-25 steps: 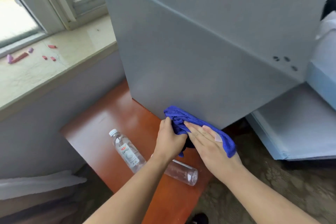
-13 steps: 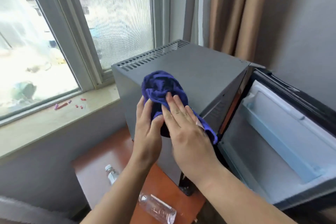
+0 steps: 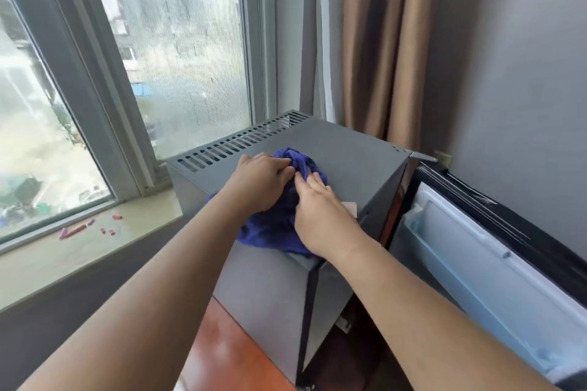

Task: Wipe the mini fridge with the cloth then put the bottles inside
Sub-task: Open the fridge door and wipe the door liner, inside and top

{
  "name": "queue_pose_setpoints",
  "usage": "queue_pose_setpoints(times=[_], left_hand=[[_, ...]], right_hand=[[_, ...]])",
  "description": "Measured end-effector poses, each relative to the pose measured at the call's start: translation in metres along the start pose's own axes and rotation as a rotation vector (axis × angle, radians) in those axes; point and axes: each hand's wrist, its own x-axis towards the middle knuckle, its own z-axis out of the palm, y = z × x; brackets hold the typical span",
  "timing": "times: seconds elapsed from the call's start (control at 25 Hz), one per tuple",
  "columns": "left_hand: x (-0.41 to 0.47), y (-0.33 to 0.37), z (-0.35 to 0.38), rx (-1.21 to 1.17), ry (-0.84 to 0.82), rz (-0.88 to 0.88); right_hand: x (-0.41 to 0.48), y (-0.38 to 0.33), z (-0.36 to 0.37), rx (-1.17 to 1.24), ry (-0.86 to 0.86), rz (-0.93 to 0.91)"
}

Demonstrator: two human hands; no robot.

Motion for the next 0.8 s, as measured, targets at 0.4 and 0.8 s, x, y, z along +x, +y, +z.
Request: queue_pose_setpoints(times=[0.4, 0.8], left_hand=[[0.199, 0.061, 0.024, -0.013, -0.194, -0.082], [0.241, 0.089, 0.044, -0.017, -0.141, -0.073]], right_hand=[[0.155, 0.145, -0.043, -0.06, -0.078, 0.022], [0.18, 0.184, -0.058, -0.172, -0.046, 0.101]])
